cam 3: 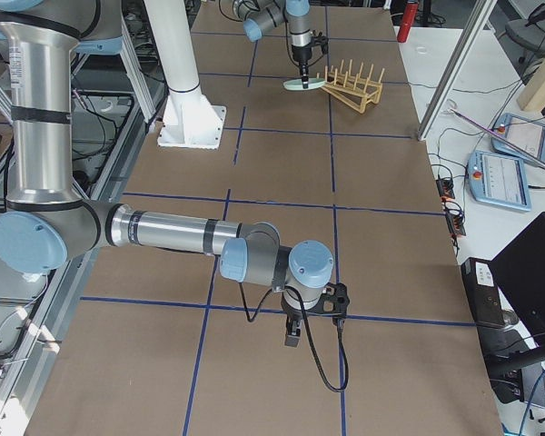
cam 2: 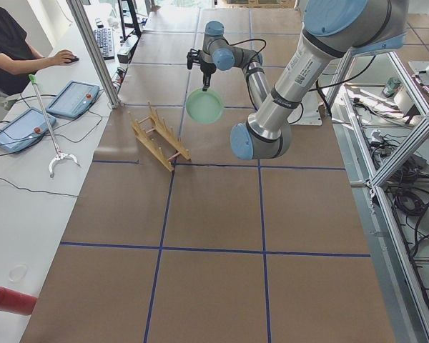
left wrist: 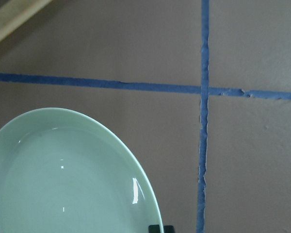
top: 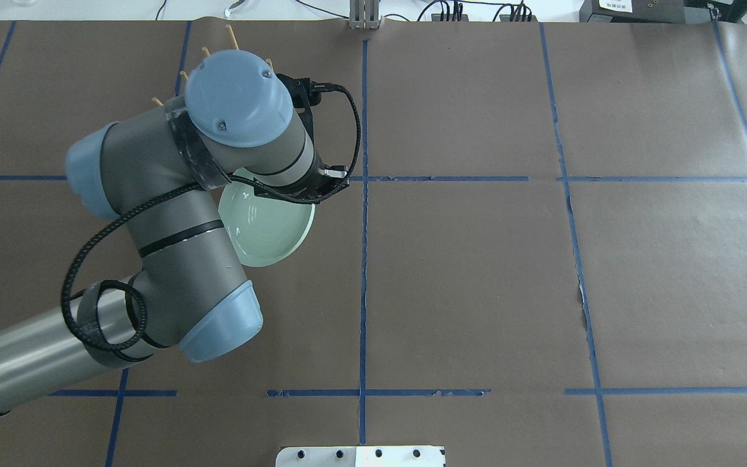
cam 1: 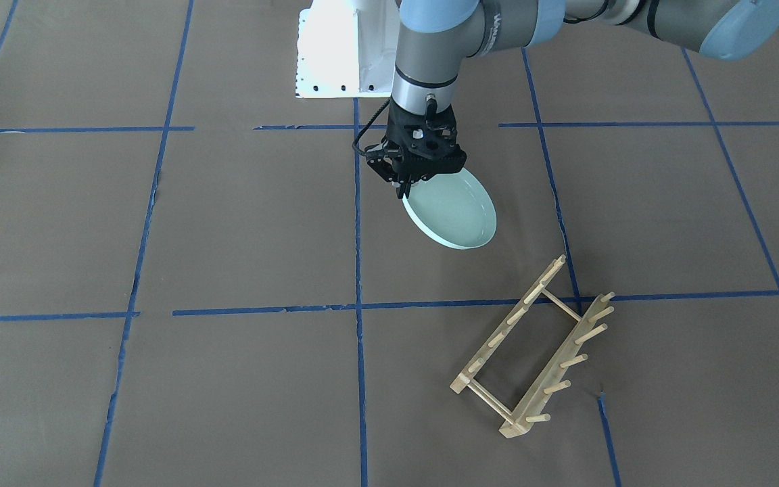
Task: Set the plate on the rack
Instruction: 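Lift the green plate with the left gripper and swing it up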
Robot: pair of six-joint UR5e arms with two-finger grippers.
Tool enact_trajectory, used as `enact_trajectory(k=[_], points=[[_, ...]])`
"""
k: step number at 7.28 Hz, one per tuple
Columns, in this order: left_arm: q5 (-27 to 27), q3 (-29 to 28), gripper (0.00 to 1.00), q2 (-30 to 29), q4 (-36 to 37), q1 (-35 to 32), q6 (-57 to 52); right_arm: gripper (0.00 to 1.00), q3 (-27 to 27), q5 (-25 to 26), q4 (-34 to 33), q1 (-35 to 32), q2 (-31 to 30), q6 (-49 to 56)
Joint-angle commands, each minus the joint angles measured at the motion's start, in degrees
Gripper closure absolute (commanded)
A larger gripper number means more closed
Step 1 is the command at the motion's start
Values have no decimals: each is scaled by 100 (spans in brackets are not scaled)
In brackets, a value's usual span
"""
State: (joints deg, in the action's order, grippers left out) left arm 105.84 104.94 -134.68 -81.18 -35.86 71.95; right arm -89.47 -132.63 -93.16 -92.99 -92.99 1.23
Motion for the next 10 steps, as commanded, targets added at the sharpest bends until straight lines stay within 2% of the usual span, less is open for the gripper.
enact_trajectory(k=[1, 2, 3, 5, 6, 7, 8, 9, 10], points=[[303, 910, 100, 3, 349, -865, 3, 0, 0, 0, 0, 0, 0, 9], [584, 1132, 100, 3, 305, -1322, 38, 0, 0, 0, 0, 0, 0, 0], [691, 1195, 100, 3, -113, -1631, 491, 0, 0, 0, 0, 0, 0, 0], [701, 1143, 100, 99, -1306, -2256, 1143, 0, 0, 0, 0, 0, 0, 0], [684, 995, 100, 352, -2243, -2415, 1781, 0, 0, 0, 0, 0, 0, 0], [457, 689, 100, 729, -3567, -2451, 2562, 0, 8, 0, 0, 0, 0, 0], [64, 503, 100, 1028, -4589, -2452, 3074, 0, 0, 0, 0, 0, 0, 0], [-106, 214, 100, 1049, -5252, -2452, 3627, 0, 0, 0, 0, 0, 0, 0], [-508, 28, 100, 1049, -5668, -2443, 3868, 0, 0, 0, 0, 0, 0, 0]])
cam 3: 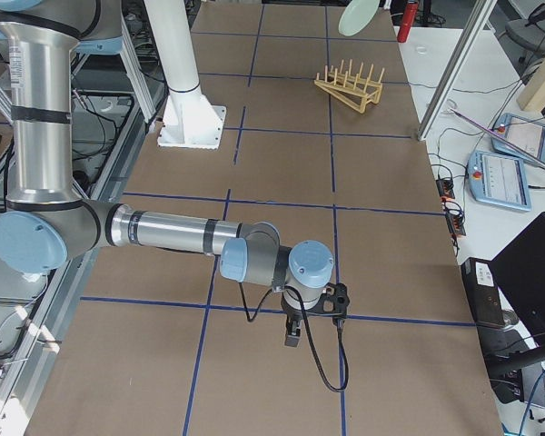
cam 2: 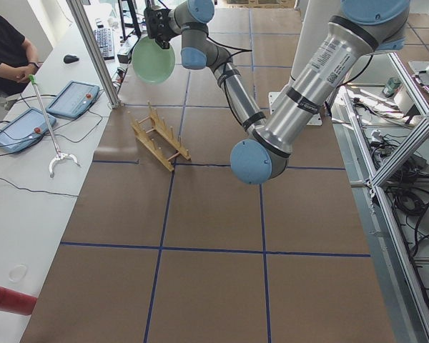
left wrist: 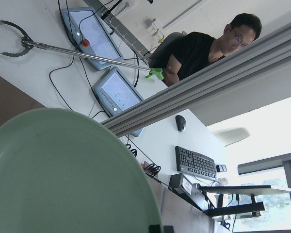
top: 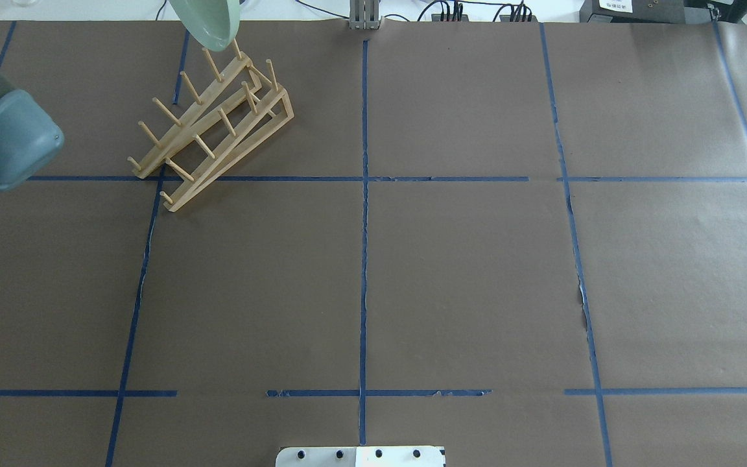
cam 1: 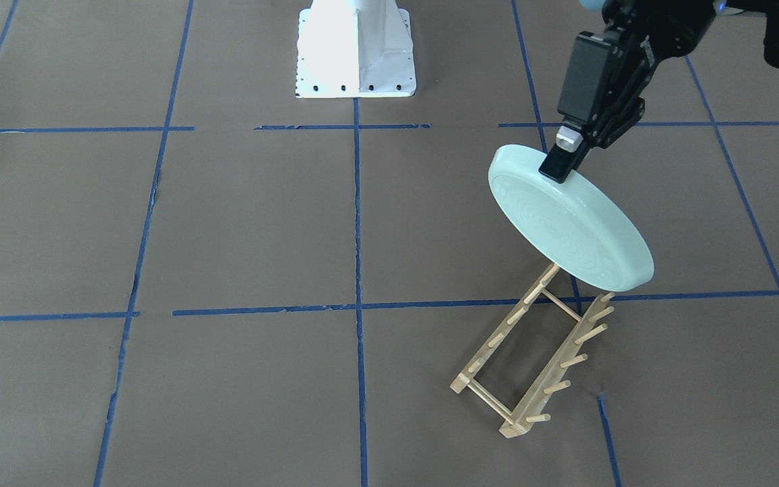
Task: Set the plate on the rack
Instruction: 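Lift the green plate with the left gripper and swing it up, then carry the upright plate with the left gripper above the wooden rack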
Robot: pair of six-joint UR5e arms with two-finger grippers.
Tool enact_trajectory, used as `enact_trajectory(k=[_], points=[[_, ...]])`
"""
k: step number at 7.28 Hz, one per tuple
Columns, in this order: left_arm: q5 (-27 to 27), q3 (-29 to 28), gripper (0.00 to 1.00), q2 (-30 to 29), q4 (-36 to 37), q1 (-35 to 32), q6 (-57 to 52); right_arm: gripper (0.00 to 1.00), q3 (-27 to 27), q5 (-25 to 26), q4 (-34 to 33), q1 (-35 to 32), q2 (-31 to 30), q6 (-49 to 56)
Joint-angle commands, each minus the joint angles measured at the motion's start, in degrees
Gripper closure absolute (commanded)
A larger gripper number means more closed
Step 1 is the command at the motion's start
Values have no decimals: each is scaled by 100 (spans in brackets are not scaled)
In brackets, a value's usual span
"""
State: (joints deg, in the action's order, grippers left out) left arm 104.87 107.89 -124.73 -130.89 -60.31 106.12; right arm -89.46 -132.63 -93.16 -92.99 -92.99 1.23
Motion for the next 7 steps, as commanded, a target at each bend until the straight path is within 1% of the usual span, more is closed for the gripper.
enact_trajectory(k=[1, 2, 3, 4, 5, 6, 7], points=[[-789, -539, 100, 54, -1188, 10, 740, 0, -1, 0, 0, 0, 0, 0], [-1193, -1011, 100, 54, -1907, 36, 1170, 0, -1, 0, 0, 0, 9, 9], [-1493, -1416, 100, 202, -2636, 132, 1531, 0, -1, 0, 0, 0, 0, 0], [-1896, -1620, 100, 281, -3000, 403, 1569, 0, -1, 0, 0, 0, 0, 0], [-2283, -1770, 100, 282, -3021, 614, 1535, 0, -1, 0, 0, 0, 0, 0], [-2365, -1929, 100, 282, -3021, 695, 1526, 0, -1, 0, 0, 0, 0, 0], [-2366, -1965, 100, 291, -3021, 835, 1526, 0, -1, 0, 0, 0, 0, 0]])
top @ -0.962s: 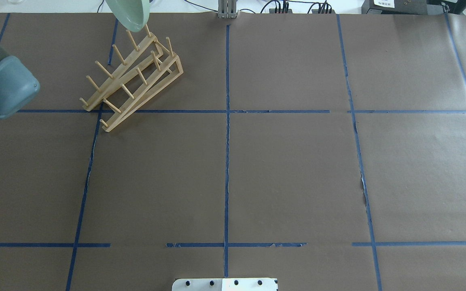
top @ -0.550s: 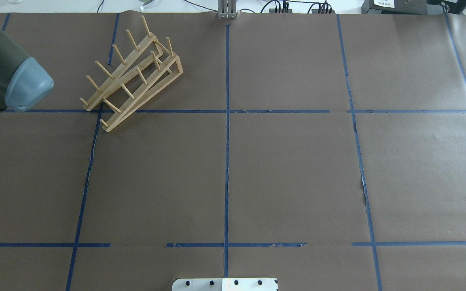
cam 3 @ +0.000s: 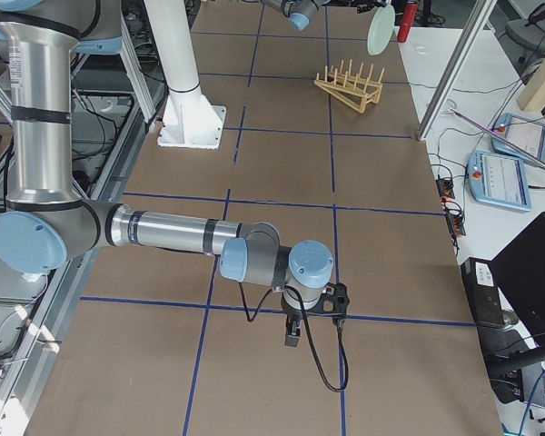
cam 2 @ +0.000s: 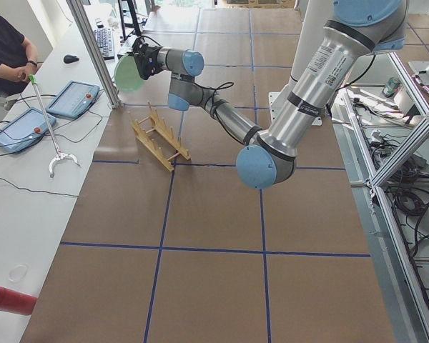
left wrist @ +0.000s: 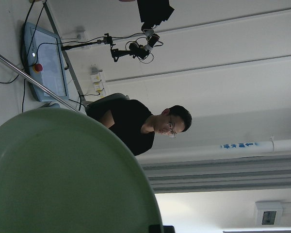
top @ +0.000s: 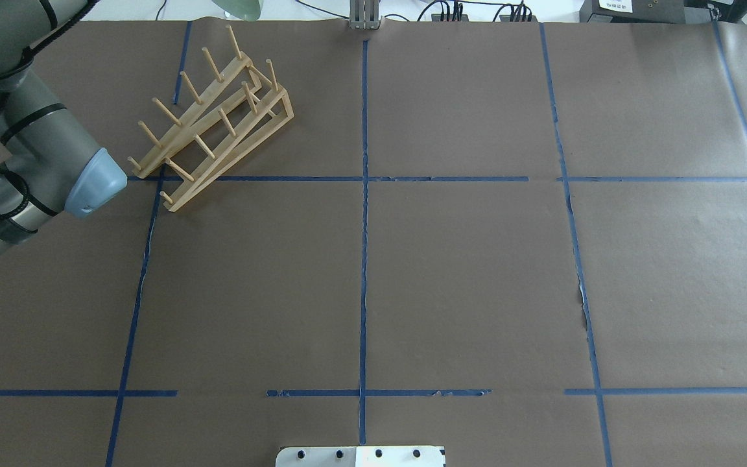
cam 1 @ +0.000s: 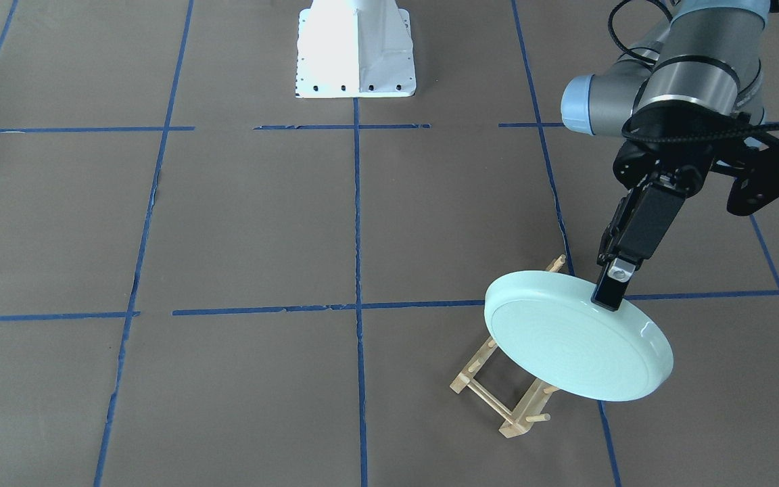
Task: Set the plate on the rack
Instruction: 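Carry the upright plate with the left gripper above the wooden rack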
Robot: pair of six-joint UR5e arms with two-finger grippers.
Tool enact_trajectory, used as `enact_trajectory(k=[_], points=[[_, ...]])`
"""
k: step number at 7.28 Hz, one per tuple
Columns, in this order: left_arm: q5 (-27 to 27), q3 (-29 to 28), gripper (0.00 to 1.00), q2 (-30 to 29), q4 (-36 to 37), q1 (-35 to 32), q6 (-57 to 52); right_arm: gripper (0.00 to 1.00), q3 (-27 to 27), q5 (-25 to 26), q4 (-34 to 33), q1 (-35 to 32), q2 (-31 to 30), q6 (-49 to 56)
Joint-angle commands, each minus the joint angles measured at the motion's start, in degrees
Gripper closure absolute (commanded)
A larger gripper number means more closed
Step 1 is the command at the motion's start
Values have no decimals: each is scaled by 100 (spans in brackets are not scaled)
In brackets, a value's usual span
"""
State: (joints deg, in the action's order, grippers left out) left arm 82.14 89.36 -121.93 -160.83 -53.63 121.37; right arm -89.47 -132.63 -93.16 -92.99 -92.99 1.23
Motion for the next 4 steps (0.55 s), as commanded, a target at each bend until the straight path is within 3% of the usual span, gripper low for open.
enact_trajectory(k=[1, 4], points=[[-136, -182, 100, 20, -18, 264, -8, 0, 0, 0, 0, 0, 0, 0], [-383, -349, 100, 28, -9, 406, -17, 0, 0, 0, 0, 0, 8, 8]])
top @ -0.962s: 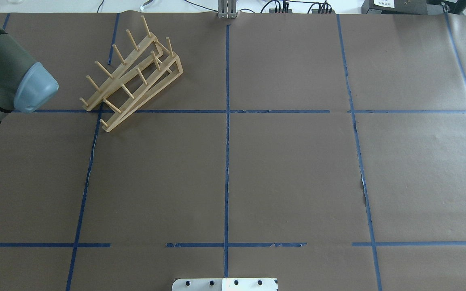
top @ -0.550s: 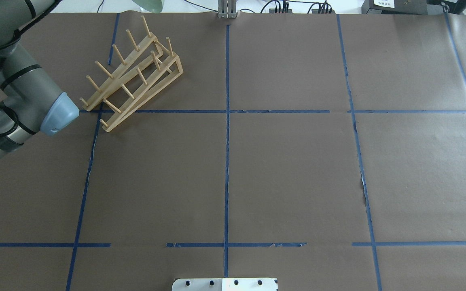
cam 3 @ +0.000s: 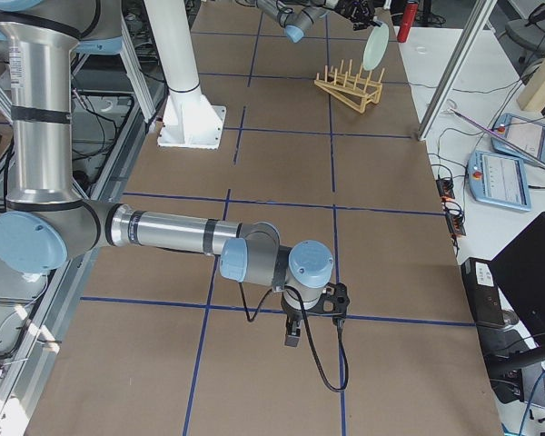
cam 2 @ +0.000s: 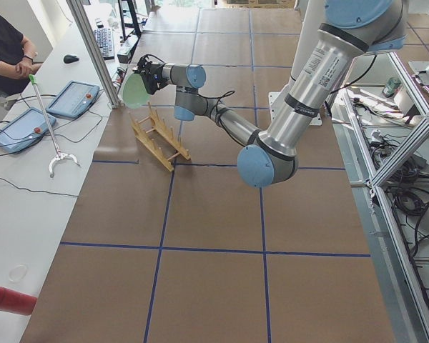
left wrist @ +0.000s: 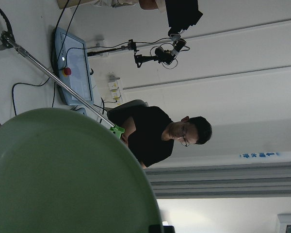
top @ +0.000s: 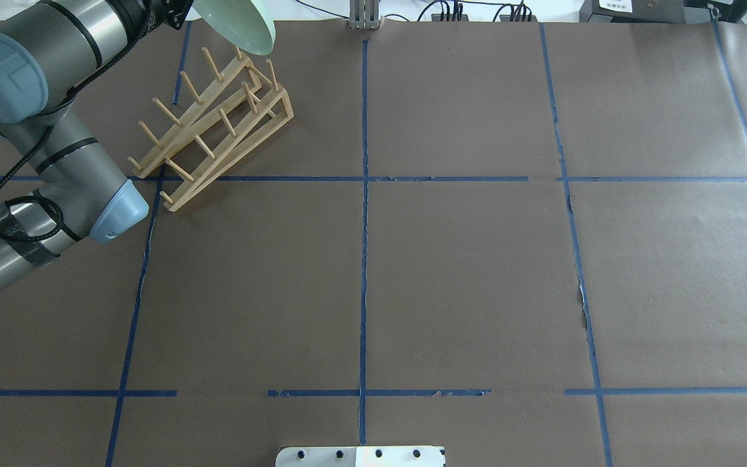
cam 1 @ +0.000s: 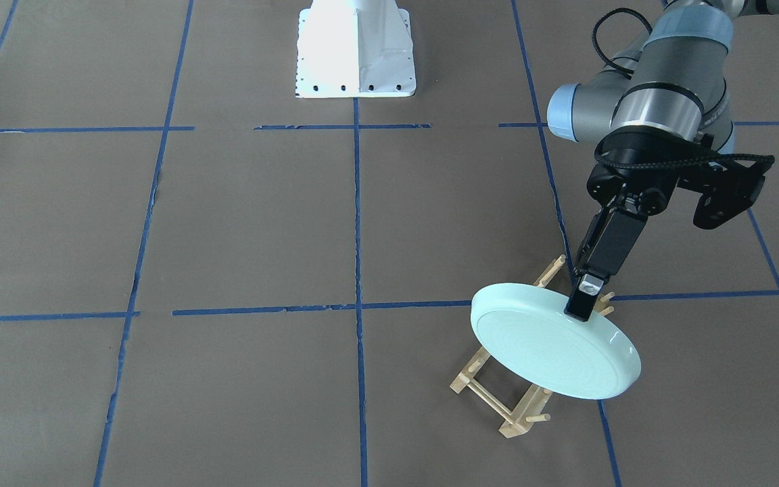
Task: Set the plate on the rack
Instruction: 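Carry the upright plate with the left gripper above the wooden rack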
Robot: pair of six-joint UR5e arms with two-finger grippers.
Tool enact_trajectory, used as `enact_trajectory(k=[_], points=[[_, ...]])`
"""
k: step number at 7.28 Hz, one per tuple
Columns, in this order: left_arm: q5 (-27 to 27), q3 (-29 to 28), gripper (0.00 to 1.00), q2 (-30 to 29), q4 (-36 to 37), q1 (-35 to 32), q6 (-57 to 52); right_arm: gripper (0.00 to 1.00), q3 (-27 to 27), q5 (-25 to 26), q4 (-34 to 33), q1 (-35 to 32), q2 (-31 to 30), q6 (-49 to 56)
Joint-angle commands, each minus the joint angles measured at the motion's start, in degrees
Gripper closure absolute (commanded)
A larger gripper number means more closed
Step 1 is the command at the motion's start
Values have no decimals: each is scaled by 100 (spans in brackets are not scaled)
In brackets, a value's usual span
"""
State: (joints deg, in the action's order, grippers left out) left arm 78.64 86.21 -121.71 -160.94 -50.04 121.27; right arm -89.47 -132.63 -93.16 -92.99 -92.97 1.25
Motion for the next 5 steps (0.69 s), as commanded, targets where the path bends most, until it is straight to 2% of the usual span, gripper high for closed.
enact_trajectory(k=[1, 5], points=[[-33, -43, 100, 33, 1, 99, -24, 0, 0, 0, 0, 0, 7, 7], [-33, -271, 100, 33, 1, 135, -16, 0, 0, 0, 0, 0, -1, -2]])
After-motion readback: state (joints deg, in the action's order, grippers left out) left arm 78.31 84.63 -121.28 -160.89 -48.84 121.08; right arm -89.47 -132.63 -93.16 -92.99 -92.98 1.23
